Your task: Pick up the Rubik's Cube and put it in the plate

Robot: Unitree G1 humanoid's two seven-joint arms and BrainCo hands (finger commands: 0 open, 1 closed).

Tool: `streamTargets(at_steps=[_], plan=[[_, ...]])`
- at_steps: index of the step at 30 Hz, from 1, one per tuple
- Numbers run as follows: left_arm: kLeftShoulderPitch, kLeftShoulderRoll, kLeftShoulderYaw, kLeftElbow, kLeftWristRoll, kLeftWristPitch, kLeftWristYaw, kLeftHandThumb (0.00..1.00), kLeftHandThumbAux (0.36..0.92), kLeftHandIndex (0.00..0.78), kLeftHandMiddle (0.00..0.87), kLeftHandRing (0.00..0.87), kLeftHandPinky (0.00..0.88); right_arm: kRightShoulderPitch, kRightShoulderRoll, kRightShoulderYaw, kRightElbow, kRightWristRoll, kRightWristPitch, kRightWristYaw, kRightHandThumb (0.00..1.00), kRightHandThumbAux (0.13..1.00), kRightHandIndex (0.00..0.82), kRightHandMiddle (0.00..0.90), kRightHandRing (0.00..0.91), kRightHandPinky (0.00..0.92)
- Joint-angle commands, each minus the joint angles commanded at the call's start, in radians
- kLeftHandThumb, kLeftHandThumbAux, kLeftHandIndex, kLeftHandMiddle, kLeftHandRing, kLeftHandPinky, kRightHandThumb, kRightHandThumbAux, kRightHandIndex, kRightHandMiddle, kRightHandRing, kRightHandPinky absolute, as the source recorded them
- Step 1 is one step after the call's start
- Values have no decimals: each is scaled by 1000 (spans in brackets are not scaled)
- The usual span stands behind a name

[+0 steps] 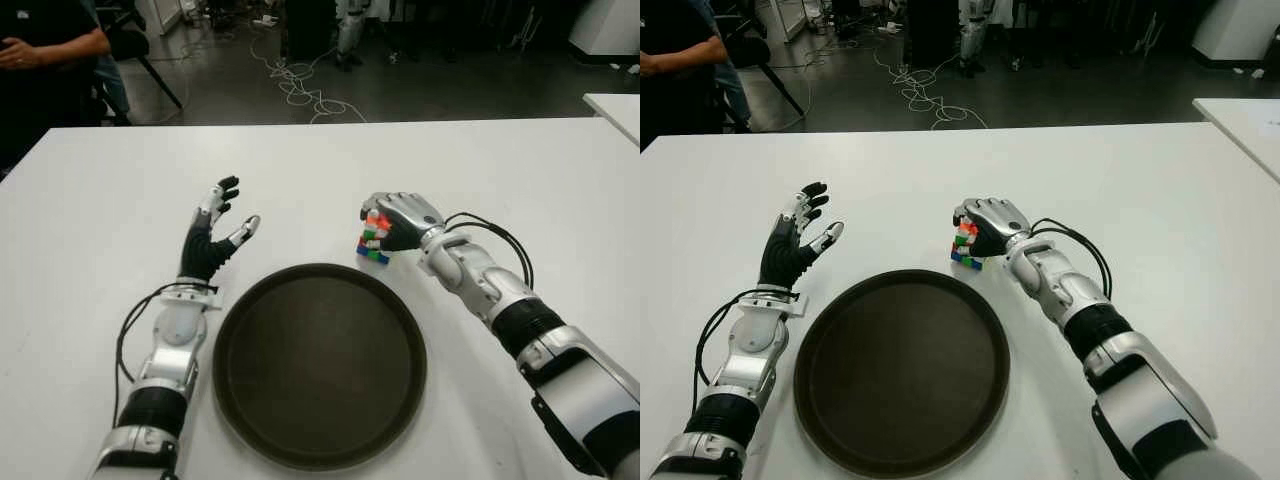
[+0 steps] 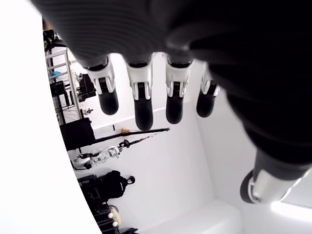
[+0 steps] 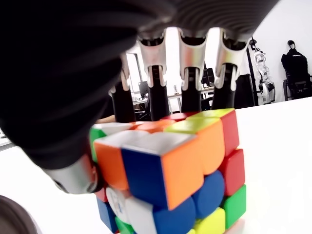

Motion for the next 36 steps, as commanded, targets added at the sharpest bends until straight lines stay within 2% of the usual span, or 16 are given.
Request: streamTargets(at_steps=[11, 21, 36], plan=[[-5, -1, 1, 15, -1, -13, -1, 69, 607, 104, 136, 117, 89, 11, -15, -4, -46, 0, 11, -27, 688, 736, 423, 654, 661, 651], [-5, 3, -1, 18, 10, -18, 4, 67, 620, 111, 140, 116, 82, 37, -43, -20, -145, -3, 33, -21, 687, 736, 422, 635, 639, 626], [-10, 0, 1, 29, 8, -30, 6, 61, 598, 103, 145, 132, 104, 69, -83, -62, -265, -31, 77, -53, 685, 737, 422, 613, 598, 576]])
